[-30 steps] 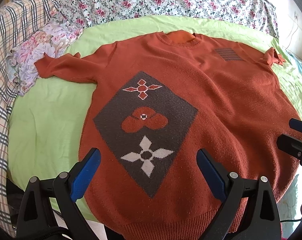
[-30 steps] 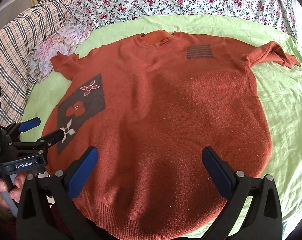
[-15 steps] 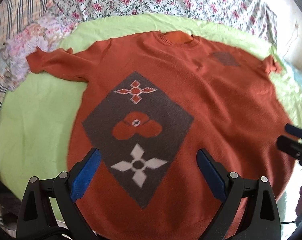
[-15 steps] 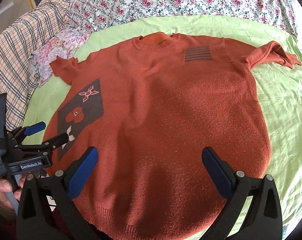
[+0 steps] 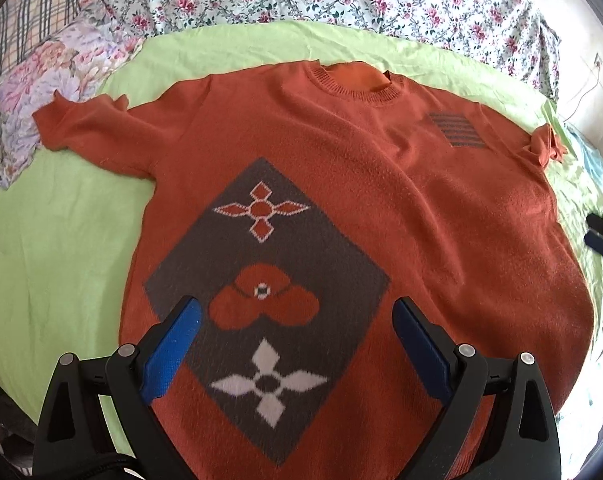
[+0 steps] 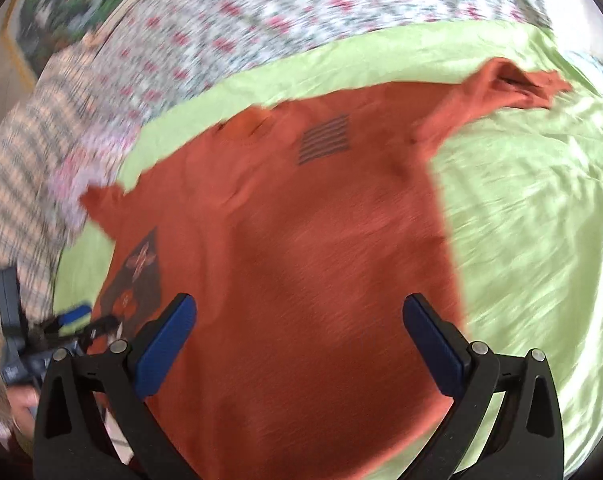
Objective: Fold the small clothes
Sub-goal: 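Grasp the sweater sleeve cuff with the right gripper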
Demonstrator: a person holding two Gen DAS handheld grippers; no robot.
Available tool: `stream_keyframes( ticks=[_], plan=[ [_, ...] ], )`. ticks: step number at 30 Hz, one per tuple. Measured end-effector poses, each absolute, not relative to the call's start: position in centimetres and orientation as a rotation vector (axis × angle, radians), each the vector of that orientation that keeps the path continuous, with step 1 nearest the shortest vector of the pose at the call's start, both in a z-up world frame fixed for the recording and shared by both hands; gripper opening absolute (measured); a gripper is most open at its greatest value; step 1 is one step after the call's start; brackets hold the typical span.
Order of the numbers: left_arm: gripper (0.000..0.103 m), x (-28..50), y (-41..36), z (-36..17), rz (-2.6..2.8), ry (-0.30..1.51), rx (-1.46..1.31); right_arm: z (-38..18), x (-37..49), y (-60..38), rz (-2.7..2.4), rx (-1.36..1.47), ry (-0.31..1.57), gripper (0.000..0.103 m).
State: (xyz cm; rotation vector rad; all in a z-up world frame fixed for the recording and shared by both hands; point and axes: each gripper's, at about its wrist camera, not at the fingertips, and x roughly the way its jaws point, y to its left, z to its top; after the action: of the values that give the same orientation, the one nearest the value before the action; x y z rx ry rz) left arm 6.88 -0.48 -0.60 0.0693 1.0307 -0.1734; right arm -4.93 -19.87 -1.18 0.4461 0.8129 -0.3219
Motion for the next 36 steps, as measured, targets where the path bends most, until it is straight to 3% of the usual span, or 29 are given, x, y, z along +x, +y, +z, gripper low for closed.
stream_keyframes(
  ticks=[2,15,22,29,33,36],
  plan=[
    [0.097,7.6,-1.0,-0.7,-0.178,1.040,0.078,-0.9,-5.1,-23.3,-0.363,0.529,0.808,0.101],
    [0.097,11.2,-3.7,-2.0,-0.188,1.095,0.119,-1.0,-5.0,-48.3,-0.695,0.855,0.604,0.047],
    [0.097,12.4,-5.6,-3.5,-0.213,1.136,0.133,-3.0,-2.0,-56.6,-0.660,1.076,0.542,0.044],
    [0.097,12.9,-6.6,-4.4,-0.236,1.151,0.131,-3.8,0.9,-59.2,-0.668,1.123,0.566,0.043],
    [0.097,13.0,-6.4,-4.6,-0.238,1.150,0.116,-3.9,1.6,-59.8,-0.712,1.060,0.585,0.009],
    [0.097,12.9,-5.9,-4.6,-0.236,1.146,0.103,-2.6,2.8,-58.7,-0.716,0.926,0.610,0.006]
  ],
)
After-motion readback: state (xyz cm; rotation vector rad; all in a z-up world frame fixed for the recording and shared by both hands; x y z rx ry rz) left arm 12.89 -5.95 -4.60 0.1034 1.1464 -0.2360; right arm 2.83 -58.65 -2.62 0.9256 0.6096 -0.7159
